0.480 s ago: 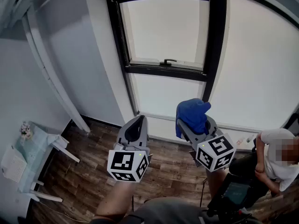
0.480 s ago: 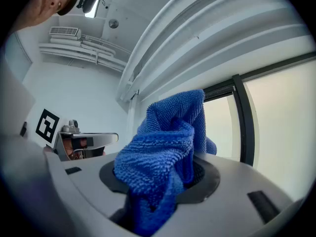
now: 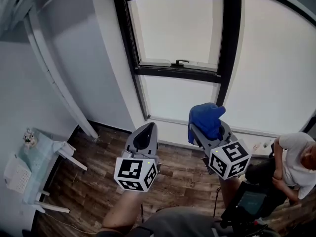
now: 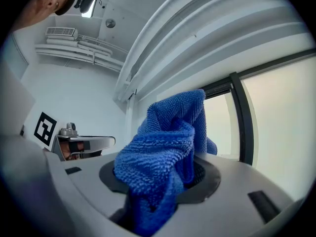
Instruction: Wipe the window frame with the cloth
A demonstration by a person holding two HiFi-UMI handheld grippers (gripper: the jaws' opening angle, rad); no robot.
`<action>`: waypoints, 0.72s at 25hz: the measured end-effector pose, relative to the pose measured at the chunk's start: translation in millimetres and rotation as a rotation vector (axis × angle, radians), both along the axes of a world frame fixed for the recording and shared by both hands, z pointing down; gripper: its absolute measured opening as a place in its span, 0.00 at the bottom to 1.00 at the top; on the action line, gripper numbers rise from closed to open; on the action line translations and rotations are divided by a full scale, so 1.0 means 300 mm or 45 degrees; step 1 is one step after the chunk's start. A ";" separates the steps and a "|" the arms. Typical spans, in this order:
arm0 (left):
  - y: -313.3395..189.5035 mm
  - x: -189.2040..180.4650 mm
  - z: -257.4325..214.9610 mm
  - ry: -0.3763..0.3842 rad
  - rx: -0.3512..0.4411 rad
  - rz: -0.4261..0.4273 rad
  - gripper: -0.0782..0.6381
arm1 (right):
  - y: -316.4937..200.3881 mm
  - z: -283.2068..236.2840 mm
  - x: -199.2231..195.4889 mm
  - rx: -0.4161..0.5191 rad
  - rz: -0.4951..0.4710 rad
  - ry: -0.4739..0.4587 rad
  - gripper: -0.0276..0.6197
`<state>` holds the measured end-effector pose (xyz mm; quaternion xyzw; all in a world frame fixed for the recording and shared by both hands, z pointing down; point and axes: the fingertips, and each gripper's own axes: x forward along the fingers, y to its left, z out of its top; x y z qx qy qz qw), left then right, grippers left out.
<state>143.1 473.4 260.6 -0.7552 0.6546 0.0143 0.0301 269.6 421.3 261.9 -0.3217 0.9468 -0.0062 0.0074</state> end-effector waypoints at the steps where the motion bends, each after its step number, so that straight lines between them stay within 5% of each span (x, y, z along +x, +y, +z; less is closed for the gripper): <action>1: 0.003 -0.008 -0.003 -0.001 0.000 0.004 0.12 | 0.003 -0.004 -0.008 0.003 0.005 0.000 0.37; 18: 0.058 -0.224 0.009 0.063 0.032 0.049 0.12 | 0.090 -0.019 -0.224 0.022 0.033 0.051 0.37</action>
